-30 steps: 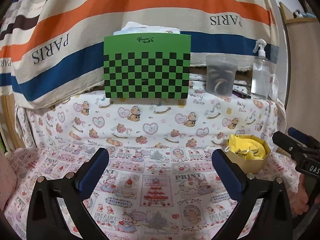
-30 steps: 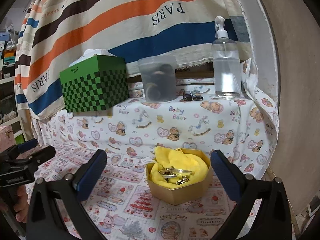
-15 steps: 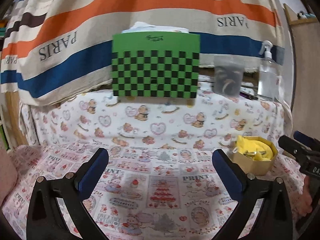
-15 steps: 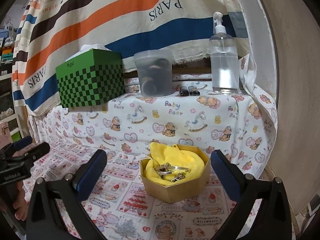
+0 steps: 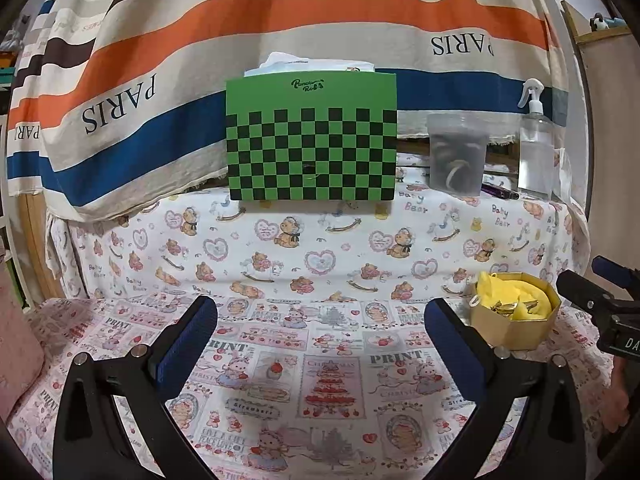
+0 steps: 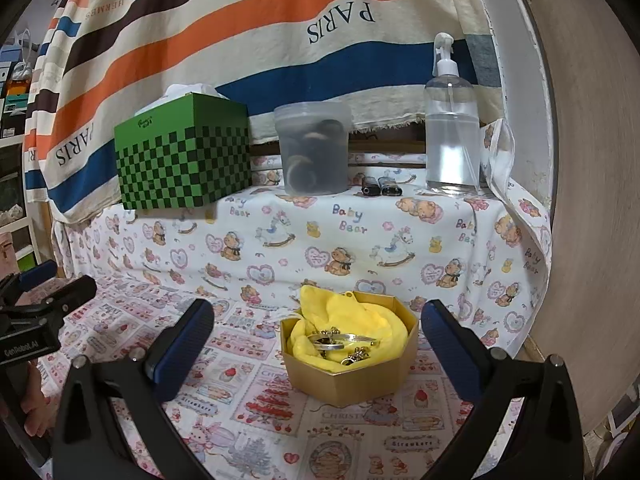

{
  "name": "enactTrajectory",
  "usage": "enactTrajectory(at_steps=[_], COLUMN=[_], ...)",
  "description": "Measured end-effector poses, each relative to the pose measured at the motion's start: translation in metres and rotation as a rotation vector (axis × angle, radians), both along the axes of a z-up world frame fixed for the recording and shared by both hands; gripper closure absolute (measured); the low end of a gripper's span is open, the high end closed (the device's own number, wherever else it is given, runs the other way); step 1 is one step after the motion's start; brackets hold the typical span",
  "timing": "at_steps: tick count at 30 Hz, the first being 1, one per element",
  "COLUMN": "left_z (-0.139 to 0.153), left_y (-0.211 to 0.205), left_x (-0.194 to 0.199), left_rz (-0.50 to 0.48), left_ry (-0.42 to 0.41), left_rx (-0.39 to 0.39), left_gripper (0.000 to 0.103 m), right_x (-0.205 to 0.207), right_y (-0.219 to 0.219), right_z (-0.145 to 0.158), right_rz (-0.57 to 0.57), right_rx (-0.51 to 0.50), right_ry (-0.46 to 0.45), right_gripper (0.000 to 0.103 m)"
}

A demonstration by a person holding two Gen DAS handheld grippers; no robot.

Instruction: Organize jewelry

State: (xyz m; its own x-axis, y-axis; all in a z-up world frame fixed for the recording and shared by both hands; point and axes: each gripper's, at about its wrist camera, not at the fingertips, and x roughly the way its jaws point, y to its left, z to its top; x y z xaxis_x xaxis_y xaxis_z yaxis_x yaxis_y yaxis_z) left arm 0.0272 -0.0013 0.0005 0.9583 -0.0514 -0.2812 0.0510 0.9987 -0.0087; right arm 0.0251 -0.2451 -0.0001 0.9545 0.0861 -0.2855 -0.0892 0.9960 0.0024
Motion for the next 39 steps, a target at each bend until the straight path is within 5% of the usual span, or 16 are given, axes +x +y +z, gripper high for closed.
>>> enactTrajectory(at_steps=[39], left_z=[0.0004], left_y=[0.0015], left_x=[-0.0010], left_rz=[0.027], left_ry=[0.002], left_rx=[0.007], left_gripper=[0.000], right_x=[0.0003], right_y=[0.0000], right_z=[-0.0005], right_rz=[-0.005], right_rx=[-0.003], right_ry=[0.000], right_gripper=[0.000])
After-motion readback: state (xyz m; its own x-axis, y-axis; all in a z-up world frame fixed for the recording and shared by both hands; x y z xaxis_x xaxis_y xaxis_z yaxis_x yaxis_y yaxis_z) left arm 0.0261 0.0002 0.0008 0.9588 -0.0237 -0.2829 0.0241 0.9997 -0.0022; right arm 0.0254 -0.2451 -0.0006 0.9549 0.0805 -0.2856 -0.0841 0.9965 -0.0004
